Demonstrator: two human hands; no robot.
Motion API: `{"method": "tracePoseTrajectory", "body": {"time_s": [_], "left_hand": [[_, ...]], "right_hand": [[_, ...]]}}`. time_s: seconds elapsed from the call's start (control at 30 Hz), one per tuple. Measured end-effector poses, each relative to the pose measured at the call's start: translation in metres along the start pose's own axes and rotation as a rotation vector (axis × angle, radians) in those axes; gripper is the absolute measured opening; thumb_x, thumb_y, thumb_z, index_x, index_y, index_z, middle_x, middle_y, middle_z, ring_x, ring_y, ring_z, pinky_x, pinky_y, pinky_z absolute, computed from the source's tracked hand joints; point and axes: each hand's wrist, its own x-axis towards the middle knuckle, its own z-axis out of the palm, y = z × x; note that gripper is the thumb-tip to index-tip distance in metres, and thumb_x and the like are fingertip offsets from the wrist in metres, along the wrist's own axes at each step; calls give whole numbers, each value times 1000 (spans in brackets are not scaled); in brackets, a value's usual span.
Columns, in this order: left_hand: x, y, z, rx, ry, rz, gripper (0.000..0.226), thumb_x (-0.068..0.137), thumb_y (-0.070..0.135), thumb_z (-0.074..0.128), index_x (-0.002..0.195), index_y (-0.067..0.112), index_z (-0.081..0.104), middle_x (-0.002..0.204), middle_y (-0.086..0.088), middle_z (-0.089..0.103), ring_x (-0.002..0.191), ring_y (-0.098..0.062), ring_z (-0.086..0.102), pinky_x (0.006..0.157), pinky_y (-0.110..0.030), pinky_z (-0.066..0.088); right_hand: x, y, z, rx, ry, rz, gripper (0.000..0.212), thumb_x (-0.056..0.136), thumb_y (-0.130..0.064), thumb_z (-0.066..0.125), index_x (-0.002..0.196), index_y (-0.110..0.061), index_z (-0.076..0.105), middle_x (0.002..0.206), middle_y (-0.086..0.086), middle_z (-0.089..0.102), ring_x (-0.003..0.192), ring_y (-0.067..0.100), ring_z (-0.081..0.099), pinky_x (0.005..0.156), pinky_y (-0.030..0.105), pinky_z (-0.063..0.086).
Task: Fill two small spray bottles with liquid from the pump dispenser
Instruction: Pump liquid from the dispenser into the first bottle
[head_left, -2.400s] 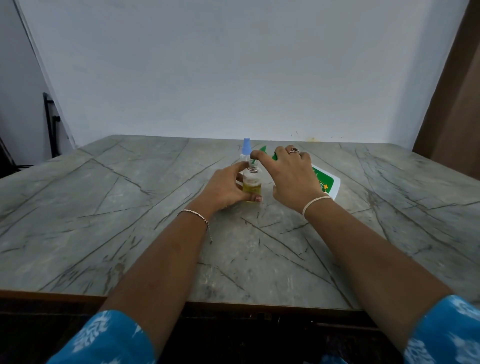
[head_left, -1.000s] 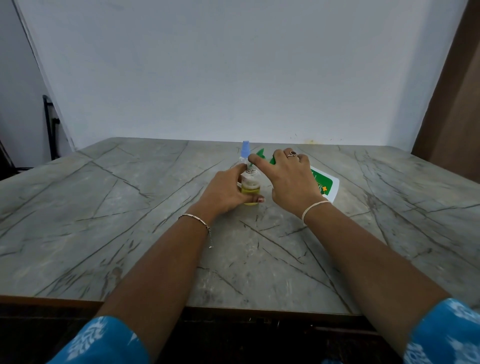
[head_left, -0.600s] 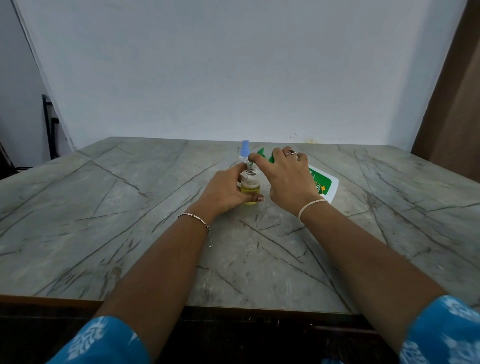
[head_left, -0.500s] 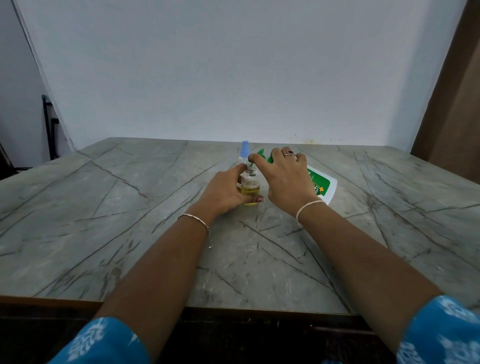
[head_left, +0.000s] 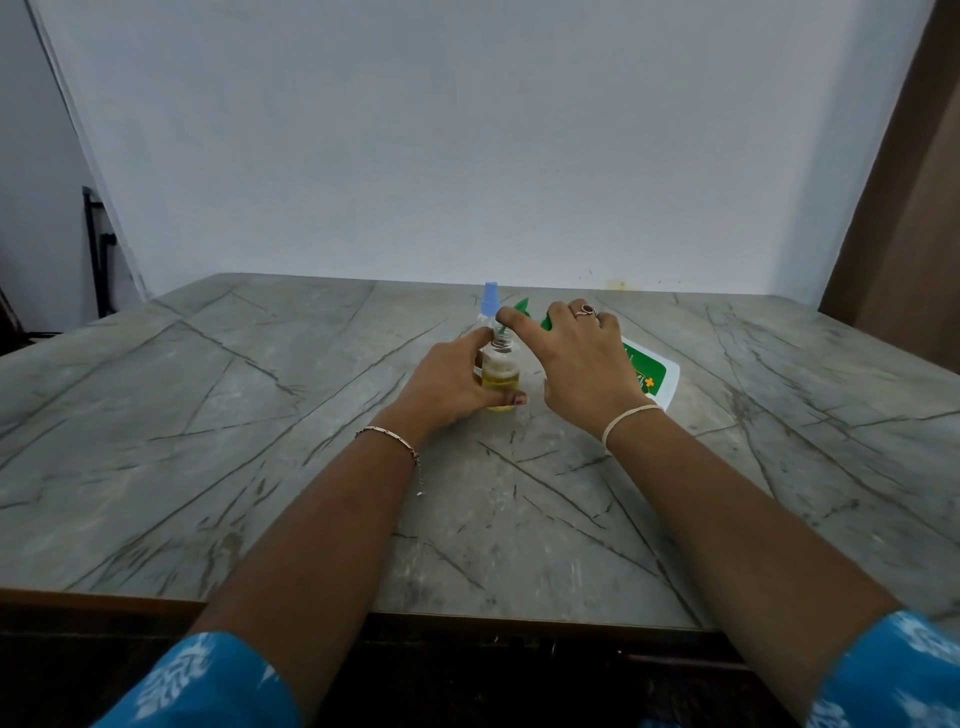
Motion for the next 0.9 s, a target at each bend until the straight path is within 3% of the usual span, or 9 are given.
{"method": "tracePoseTrajectory", "body": {"time_s": [0.47, 0.67, 0.9], "left_hand": [[-4, 3, -2, -21, 9, 22, 75, 64, 50, 82, 127, 24, 50, 118, 2, 66, 99, -16, 64, 84, -23, 47], [-2, 4, -2, -6, 4, 7, 79, 66, 50, 81, 131, 22, 48, 124, 0, 63, 105, -19, 62, 88, -25, 46], [-3, 3, -2, -10, 12, 18, 75, 64, 51, 82, 127, 24, 51, 119, 0, 65, 97, -15, 62, 84, -23, 46]], "right_hand": [[4, -8, -1, 0, 26, 33, 77, 78, -18, 69, 137, -33, 23, 119, 13, 51, 113, 34, 48, 94, 49, 40], [2, -3, 0, 7, 9, 17, 86, 77, -17, 69, 141, -37, 16, 120, 14, 52, 114, 34, 48, 93, 48, 41], [3, 3, -1, 59, -21, -6, 88, 77, -18, 69, 142, -39, 12, 119, 12, 52, 113, 32, 49, 93, 46, 42]]}}
